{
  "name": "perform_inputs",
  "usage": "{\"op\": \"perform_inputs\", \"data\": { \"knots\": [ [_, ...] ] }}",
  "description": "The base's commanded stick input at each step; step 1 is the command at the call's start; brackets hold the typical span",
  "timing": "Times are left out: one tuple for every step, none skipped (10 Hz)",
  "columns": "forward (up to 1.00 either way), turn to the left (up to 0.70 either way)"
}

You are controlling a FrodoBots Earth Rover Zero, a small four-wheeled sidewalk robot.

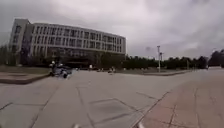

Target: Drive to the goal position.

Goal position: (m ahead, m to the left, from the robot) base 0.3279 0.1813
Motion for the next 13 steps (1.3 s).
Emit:
{"op": "perform_inputs", "data": {
  "knots": [
    [0.45, 0.0],
    [0.45, 0.0],
    [0.45, 0.0],
    [0.45, 0.0],
    [0.45, 0.0],
    [0.45, 0.0],
    [0.45, 0.0],
    [0.45, 0.0],
    [0.45, 0.0],
    [0.45, 0.02],
    [0.45, 0.11],
    [0.45, 0.19],
    [0.45, 0.27]
  ]
}}
